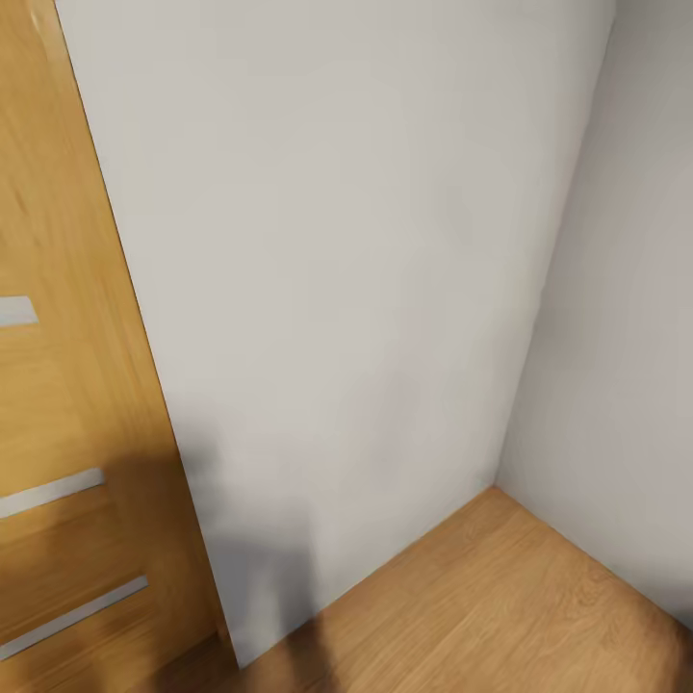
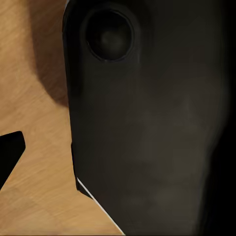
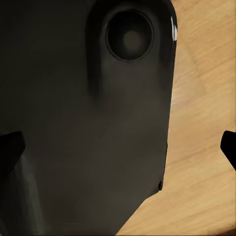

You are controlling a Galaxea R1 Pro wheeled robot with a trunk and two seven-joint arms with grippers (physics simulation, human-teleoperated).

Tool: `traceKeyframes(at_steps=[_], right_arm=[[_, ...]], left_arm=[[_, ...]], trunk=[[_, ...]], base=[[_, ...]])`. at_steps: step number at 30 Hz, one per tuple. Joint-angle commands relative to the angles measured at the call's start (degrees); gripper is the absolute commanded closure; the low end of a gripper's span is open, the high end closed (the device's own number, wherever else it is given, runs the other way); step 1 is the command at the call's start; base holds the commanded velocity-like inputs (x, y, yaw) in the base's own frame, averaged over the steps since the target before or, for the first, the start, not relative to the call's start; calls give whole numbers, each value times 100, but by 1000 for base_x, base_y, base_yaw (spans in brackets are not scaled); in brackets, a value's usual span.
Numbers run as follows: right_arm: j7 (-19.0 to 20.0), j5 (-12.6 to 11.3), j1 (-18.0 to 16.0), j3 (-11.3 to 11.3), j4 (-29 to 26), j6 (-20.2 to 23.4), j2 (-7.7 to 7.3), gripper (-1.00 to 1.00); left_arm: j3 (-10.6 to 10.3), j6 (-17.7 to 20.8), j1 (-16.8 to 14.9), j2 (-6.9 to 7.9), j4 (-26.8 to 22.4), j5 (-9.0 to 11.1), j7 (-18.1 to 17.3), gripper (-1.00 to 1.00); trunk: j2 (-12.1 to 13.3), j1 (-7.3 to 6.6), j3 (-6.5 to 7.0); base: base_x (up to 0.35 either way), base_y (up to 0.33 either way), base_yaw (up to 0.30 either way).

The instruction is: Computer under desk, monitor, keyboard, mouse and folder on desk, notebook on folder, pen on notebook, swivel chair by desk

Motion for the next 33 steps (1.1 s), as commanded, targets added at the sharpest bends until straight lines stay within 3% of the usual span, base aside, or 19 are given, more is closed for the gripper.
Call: traceKeyframes(at_steps=[1,8,24,25,27,33], right_arm=[[0,0,-1,0,0,0,0,-100],[-21,-25,-18,-6,16,-5,193,-100],[-25,-61,-18,-23,35,-519,276,-100],[-22,-62,-18,-19,-276,-1003,278,-100],[-25,-60,-18,-20,-487,-1472,277,-100],[-26,-55,-18,-19,-632,-2253,273,-100]], left_arm=[[0,0,-1,0,0,0,0,-100],[-8,8,-19,-163,-112,-11,19,-100],[7,-16,-19,-136,-163,7,17,-100],[8,-17,-19,-133,-213,8,27,-100],[12,-16,-19,-127,-407,12,41,-100],[21,-12,-19,-117,-838,17,53,-100]], trunk=[[-1,0,-3],[79,-44,33],[721,-395,321],[761,-417,339],[841,-461,374],[1082,-593,482]], base=[[0,0,0],[0,0,0],[0,0,0],[0,0,0],[0,0,0],[0,0,0]])
